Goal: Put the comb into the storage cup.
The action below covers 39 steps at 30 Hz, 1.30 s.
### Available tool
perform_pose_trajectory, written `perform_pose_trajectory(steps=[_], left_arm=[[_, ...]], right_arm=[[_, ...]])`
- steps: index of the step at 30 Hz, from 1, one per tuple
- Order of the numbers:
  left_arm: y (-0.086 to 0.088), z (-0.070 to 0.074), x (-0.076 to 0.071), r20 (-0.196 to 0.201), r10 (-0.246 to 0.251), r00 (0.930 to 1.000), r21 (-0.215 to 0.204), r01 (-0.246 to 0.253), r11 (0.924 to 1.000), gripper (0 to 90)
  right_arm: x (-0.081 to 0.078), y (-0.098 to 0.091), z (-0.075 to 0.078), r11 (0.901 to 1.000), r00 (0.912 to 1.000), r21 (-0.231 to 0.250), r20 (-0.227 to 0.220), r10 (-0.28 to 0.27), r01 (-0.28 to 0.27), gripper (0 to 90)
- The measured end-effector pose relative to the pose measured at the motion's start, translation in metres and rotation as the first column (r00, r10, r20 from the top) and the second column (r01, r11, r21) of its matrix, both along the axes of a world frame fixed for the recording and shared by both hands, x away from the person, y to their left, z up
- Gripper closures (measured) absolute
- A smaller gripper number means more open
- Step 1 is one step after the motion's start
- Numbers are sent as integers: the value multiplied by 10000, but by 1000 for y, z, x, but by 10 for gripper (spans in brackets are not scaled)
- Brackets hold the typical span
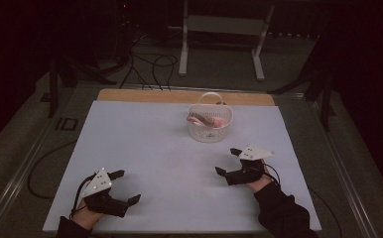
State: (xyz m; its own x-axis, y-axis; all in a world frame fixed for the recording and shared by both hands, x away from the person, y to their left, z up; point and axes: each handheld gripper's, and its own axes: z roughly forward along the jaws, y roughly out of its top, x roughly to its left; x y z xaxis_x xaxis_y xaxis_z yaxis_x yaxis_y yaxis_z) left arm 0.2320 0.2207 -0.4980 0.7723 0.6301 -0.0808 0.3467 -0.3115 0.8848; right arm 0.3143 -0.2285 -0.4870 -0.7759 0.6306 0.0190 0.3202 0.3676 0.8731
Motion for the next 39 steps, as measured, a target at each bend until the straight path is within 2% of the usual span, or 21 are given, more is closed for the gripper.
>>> perform_pose_trajectory(steps=[3,12,24,31,37,39], left_arm=[[0,0,0,16,7,10000,-11,-7,10000,1],[0,0,0,9,-8,10000,7,8,10000,1],[0,0,0,30,-3,10000,3,3,10000,1],[0,-1,0,-11,-4,10000,-18,4,10000,1],[-1,-1,0,-14,-22,10000,28,22,10000,1],[-1,-2,-1,-3,-37,10000,75,37,10000,1]], right_arm=[[-8,-7,-4,9998,10000,168,-75,-48,49,86],[-20,-23,-15,9994,9994,-160,-179,-301,298,87],[-35,-38,-21,9974,9983,-482,-195,-543,533,87],[-38,-42,-27,9947,9971,-740,-219,-730,712,87],[-33,-45,-29,9925,9954,-793,-162,-944,928,87],[-33,-46,-29,9930,9951,-679,-145,-980,968,87]])
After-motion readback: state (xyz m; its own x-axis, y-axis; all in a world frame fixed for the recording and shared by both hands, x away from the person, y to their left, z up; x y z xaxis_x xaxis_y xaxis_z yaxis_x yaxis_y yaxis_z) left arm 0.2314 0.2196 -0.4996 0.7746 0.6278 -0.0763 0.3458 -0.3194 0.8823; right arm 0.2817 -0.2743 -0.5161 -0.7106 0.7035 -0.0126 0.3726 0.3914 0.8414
